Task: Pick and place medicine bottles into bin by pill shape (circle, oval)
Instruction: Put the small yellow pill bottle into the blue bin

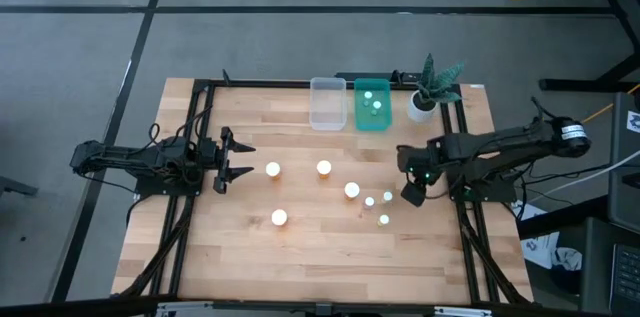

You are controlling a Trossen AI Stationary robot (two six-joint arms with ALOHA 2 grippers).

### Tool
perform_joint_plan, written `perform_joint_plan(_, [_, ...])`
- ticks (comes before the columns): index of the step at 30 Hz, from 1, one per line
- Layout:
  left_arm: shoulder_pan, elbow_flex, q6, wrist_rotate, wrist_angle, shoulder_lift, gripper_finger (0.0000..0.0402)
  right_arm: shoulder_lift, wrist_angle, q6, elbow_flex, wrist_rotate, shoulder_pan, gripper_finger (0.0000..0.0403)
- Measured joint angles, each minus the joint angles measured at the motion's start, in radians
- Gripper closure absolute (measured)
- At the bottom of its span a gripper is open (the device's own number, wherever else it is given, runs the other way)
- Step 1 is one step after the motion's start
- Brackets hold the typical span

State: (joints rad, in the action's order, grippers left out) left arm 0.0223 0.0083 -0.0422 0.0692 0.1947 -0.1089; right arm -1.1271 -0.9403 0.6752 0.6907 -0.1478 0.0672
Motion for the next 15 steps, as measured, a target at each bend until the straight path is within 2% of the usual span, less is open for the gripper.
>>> perform_joint_plan(7, [0.000,0.000,0.000,0.000,0.000,0.000,0.0147,-0.014,0.127,-0.107,0.000,0.032,0.150,0.0186])
perform_joint_plan(15, [0.000,0.000,0.000,0.000,0.000,0.000,0.0147,-0.055,0.163,-0.194,0.000,0.187,0.233,0.0186])
